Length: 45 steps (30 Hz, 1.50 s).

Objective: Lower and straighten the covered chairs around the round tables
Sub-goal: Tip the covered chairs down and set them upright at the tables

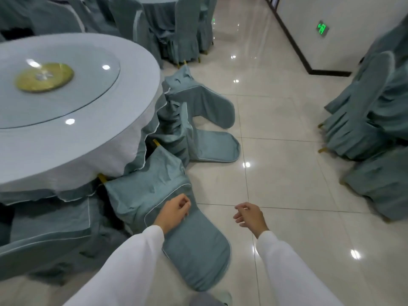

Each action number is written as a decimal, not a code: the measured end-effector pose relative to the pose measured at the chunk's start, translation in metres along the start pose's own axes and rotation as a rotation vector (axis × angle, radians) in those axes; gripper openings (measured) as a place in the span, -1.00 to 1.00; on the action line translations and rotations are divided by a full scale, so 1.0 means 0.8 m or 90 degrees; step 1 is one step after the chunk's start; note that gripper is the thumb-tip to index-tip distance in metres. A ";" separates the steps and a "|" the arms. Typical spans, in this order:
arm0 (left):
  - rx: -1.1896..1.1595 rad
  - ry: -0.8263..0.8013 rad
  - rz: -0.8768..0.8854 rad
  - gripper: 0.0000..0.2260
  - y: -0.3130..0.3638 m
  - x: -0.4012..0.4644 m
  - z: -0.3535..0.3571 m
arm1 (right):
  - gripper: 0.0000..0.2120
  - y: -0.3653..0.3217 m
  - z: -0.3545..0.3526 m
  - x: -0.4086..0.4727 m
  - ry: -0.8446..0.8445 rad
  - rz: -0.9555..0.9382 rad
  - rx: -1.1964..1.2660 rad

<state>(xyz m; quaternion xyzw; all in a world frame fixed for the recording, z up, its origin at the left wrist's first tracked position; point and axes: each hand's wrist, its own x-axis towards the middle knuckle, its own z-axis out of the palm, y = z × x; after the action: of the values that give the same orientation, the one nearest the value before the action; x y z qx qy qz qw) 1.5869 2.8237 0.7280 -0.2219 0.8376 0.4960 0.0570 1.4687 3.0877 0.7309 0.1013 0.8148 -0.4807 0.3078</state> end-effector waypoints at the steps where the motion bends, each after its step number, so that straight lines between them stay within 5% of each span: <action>1: 0.000 0.013 -0.004 -0.86 -0.003 -0.009 0.000 | -0.84 0.002 0.002 -0.002 -0.010 -0.003 0.000; 15: -0.143 0.134 -0.151 -0.92 -0.044 -0.139 0.042 | -0.87 0.041 -0.006 -0.026 -0.107 -0.083 -0.095; 22: -0.292 0.275 -0.267 -0.91 -0.031 -0.188 0.126 | -0.85 0.073 -0.065 0.008 -0.202 -0.117 -0.169; 34: -0.332 0.389 -0.388 -0.92 -0.030 -0.283 0.277 | -0.86 0.167 -0.143 0.037 -0.313 -0.111 -0.259; 45: -0.354 0.381 -0.432 -0.92 -0.177 -0.275 0.370 | -0.86 0.297 -0.081 0.123 -0.326 -0.094 -0.313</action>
<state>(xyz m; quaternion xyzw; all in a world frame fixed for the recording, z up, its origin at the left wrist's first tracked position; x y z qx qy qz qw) 1.8077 3.0887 0.5349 -0.6186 0.5353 0.5684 -0.0881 1.4746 3.2525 0.5233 -0.1588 0.8077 -0.3007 0.4816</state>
